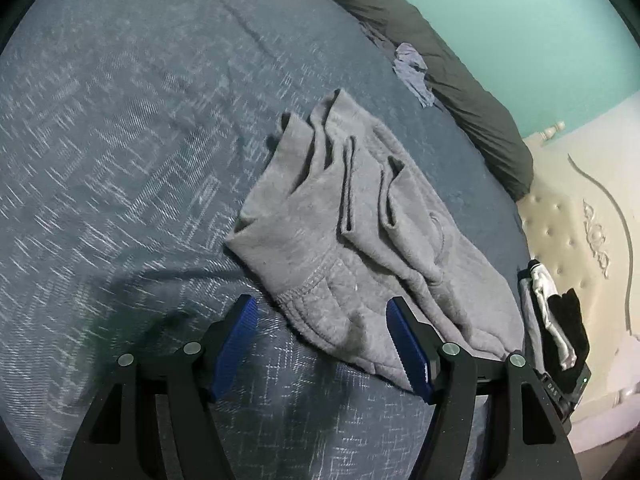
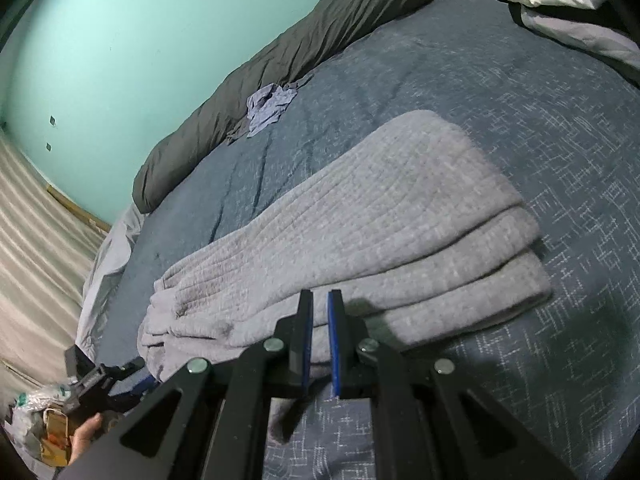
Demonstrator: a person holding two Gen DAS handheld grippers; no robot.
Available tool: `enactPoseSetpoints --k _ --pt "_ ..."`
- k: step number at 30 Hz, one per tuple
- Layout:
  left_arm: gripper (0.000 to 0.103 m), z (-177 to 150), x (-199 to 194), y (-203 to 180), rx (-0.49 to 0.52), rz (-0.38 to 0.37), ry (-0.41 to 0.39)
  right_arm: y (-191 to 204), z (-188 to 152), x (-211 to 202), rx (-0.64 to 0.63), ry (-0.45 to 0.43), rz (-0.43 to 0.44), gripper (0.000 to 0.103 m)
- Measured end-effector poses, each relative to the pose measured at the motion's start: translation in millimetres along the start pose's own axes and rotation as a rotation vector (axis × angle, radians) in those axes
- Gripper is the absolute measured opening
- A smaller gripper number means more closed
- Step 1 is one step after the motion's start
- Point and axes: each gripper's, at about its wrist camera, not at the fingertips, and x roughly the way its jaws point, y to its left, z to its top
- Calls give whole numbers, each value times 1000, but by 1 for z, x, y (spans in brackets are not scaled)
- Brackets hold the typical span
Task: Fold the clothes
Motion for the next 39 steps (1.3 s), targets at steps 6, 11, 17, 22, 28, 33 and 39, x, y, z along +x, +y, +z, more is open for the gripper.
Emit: enactPoseSetpoints --k 6,11,17,22,28,33,39 --pt "70 1 15 -5 4 -12 -26 -5 3 -4 19 -14 10 7" --pt "54 4 13 -8 -3 -22 -62 -12 5 -6 37 -23 6 7" --pt "24 7 6 -17 22 -32 -102 -16 4 -7 50 -25 4 7" --pt "25 10 5 -36 98 -51 -121 -15 2 -7 49 -21 5 7" --pt "56 12 25 -25 66 -39 -66 -16 0 -8 62 -22 5 7" --pt "51 12 34 -15 47 -52 -68 -17 0 -9 67 -23 4 7" --pt "17 22 25 -36 81 -91 -108 -19 0 -12 78 -33 6 7"
